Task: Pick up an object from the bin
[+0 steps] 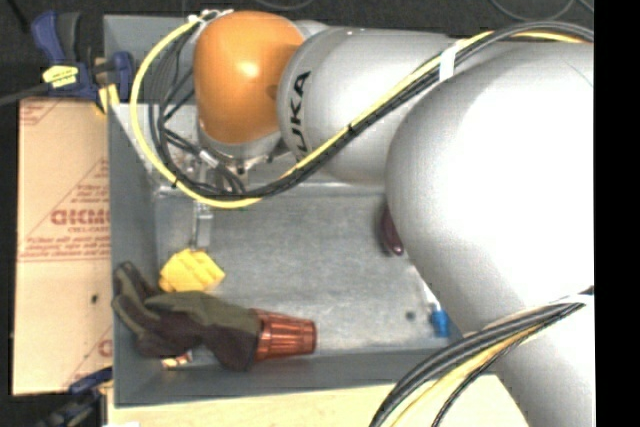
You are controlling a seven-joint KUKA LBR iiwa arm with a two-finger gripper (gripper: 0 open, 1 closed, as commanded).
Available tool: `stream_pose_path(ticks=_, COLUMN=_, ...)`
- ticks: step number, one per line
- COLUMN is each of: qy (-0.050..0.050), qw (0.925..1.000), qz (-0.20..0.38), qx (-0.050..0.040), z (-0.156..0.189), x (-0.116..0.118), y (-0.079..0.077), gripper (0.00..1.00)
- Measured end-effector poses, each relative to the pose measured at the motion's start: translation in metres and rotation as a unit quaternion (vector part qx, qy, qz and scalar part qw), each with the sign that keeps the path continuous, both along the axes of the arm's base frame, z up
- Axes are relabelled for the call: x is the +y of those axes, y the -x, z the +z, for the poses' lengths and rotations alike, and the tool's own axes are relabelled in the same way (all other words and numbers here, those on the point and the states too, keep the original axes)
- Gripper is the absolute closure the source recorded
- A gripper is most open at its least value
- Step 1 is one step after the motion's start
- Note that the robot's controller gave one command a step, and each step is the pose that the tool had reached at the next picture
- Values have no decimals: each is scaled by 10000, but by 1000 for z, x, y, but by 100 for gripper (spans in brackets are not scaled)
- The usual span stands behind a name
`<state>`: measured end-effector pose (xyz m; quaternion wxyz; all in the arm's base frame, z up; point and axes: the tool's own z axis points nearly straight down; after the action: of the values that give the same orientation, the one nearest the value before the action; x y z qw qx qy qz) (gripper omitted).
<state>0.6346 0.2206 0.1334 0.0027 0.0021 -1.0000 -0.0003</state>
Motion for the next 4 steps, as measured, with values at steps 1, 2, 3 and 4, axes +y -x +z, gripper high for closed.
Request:
stream_pose_path(ticks=1, qy=-8, qw=10000, qz=-15, qx=-38, z=5, x=-1, y=-2, gripper=0)
stream_pose_path(ticks=2, qy=-9, qw=9998, qz=206, qx=-51, z=-35, x=8, y=41, gripper=0)
stream_pose_path(ticks=3, qy=-14, qw=9993, qz=363, qx=-51, z=-42, x=11, y=52, gripper=0)
stream_pose_path(ticks=4, qy=-23, qw=9990, qz=441, qx=-101, z=-45, x=-17, y=81, gripper=0)
